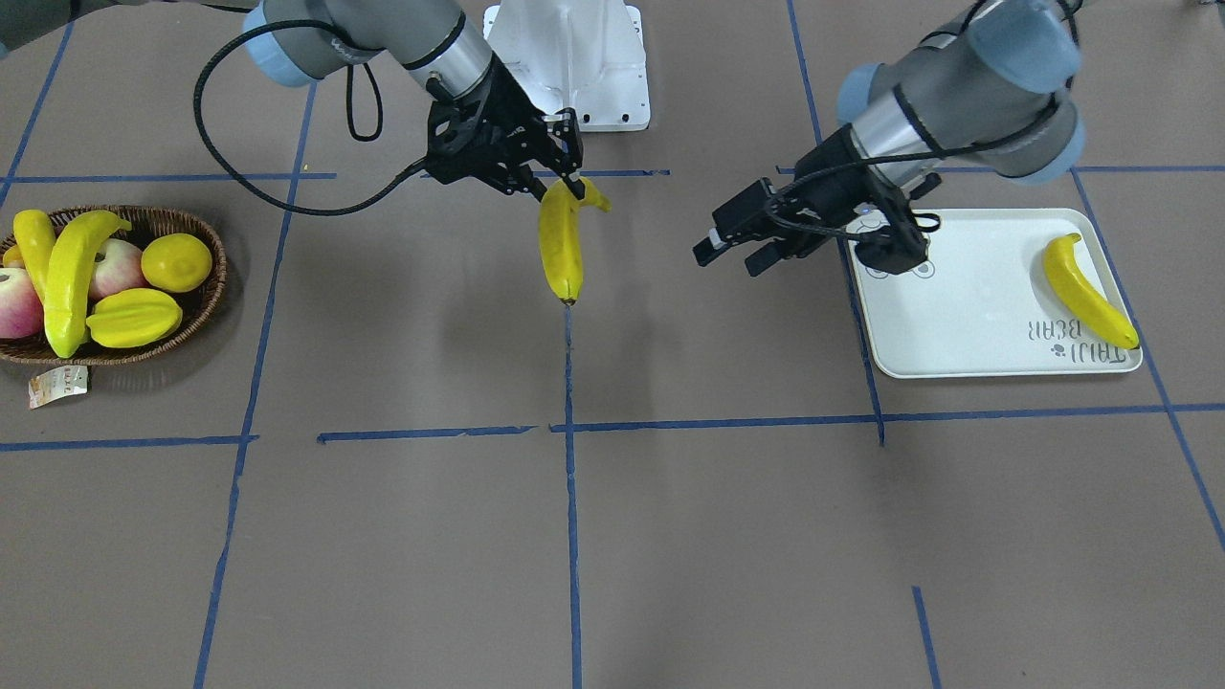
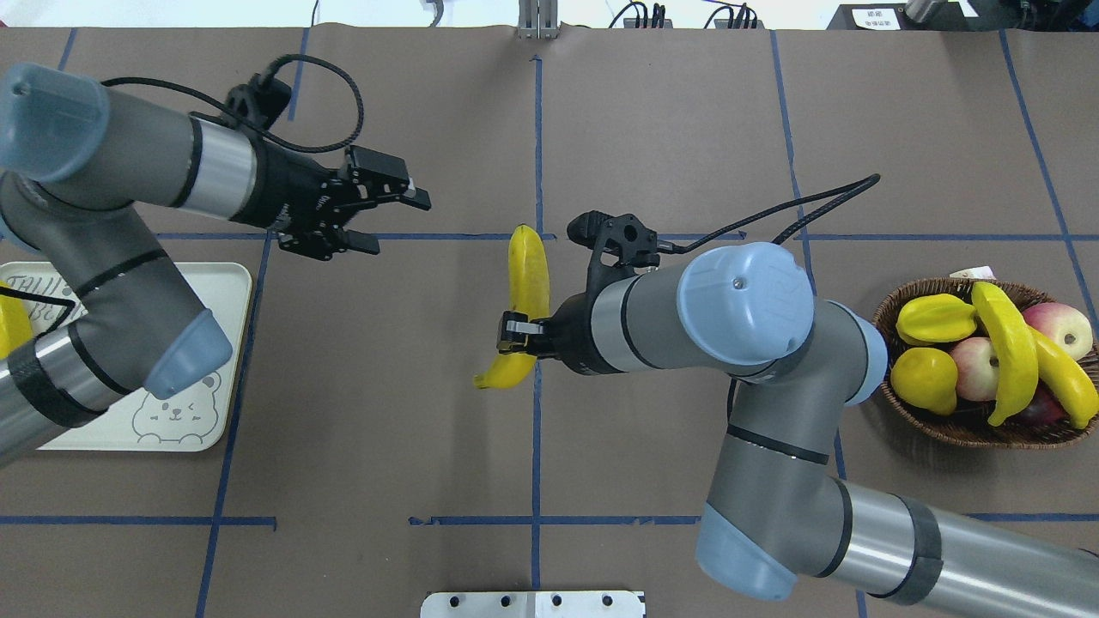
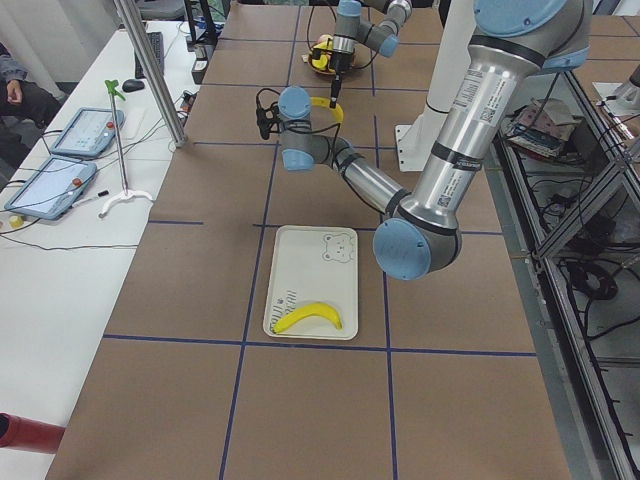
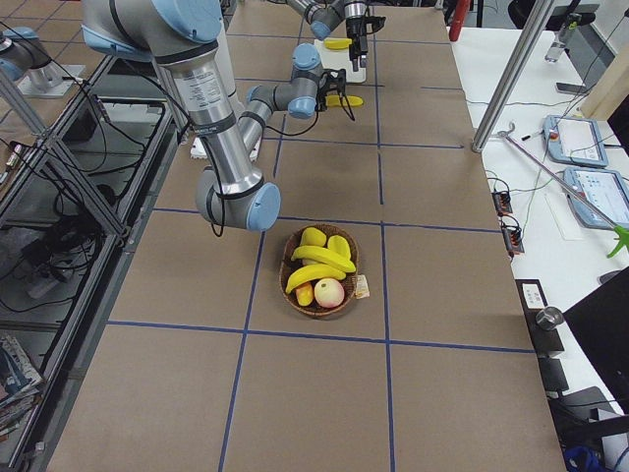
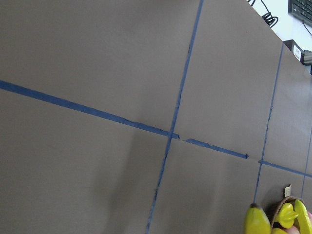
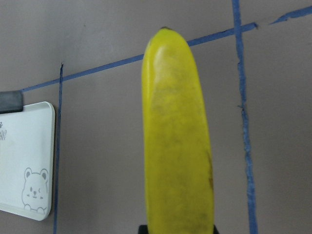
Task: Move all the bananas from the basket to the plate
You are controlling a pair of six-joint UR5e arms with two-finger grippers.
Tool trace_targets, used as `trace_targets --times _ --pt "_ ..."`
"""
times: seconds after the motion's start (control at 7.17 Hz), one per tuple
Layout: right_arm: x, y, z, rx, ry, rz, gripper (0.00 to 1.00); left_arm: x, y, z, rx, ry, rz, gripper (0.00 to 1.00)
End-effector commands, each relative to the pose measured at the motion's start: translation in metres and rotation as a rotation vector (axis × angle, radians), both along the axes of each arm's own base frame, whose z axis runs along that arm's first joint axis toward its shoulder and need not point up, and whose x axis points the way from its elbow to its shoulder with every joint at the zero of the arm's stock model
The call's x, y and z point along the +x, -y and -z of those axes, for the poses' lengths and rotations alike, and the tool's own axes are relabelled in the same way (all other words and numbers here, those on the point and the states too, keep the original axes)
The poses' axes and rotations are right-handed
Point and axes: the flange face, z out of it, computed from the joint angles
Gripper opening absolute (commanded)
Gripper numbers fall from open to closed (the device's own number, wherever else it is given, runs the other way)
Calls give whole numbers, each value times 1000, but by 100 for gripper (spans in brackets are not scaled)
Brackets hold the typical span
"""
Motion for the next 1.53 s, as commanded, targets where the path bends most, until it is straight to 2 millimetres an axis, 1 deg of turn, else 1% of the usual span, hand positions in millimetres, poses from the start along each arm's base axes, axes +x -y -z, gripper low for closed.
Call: trace_targets --times 0.0,0.14,0.28,0.42,0.56,0.7,0.84,0.98,1.12,1.25,1.39 --pt "-19 -15 24 -2 32 -28 2 39 -20 23 -14 -28 3 99" --pt "-20 -18 27 -9 38 -27 2 46 -25 24 -23 -29 -6 98" --pt "-20 -18 30 -9 42 -28 2 54 -31 23 -26 -29 -7 95" --pt "-20 -18 31 -8 44 -28 2 64 -39 24 -24 -30 -12 85" --pt "-20 -19 31 -9 45 -28 2 66 -42 26 -24 -33 -18 78" --pt "-20 -19 31 -10 44 -28 3 64 -44 27 -23 -37 -18 63" --pt "-20 -19 31 -10 44 -28 11 63 -45 29 -23 -41 -18 26" --pt "-20 -18 29 -14 40 -29 29 63 -45 26 -23 -37 -18 2" --pt "-20 -18 30 -51 51 -39 87 63 -45 25 -23 -34 -21 0" --pt "-20 -18 30 -67 54 -43 99 61 -44 23 -25 -32 -20 0" --pt "-19 -19 32 -63 58 -41 99 58 -41 21 -26 -29 -16 0"
